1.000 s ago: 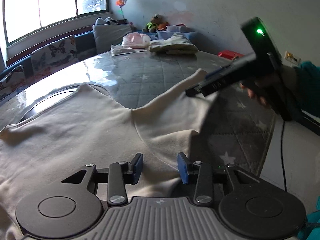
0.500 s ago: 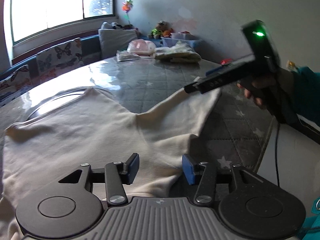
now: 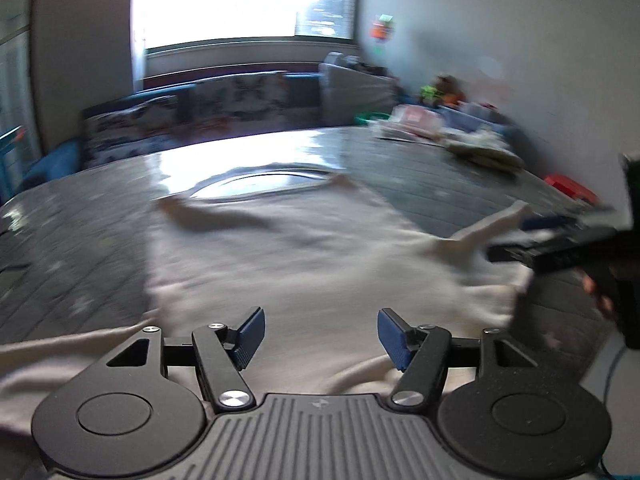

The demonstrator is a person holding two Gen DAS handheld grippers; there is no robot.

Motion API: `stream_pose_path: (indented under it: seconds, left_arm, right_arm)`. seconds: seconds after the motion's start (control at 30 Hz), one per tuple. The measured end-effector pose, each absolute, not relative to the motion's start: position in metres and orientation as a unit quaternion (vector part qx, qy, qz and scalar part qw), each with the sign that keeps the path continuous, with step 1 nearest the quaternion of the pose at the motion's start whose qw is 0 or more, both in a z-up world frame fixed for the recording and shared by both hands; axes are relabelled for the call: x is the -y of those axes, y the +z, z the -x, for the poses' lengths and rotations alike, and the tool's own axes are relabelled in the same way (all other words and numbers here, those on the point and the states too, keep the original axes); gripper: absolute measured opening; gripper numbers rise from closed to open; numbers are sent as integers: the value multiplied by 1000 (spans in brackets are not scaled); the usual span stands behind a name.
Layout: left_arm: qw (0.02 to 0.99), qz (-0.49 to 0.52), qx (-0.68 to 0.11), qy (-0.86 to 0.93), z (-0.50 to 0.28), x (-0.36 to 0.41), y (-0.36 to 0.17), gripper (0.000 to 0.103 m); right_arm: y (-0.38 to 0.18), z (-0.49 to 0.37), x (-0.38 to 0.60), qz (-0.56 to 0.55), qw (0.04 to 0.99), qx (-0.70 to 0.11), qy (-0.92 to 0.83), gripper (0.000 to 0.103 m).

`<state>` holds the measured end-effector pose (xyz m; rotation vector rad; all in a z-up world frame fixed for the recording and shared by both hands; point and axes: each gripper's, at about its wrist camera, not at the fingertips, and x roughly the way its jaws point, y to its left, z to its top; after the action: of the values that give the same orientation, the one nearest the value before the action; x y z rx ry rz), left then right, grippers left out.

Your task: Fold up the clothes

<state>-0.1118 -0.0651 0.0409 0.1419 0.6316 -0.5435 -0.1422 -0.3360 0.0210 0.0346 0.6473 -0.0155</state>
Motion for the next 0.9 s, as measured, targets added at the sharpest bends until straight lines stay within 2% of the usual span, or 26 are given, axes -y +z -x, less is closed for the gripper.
stream_pose_path:
  seconds: [0.47,0.9]
  left_arm:
    - [932,-12,-361,-15,64,-89,19,64]
    - [937,-38,-347,-4,16,-114,13,67]
  right_arm:
    - [4,135,339,-24,944,-327,-21,103]
    - [1,133,336,-14,945,-326,-21,103]
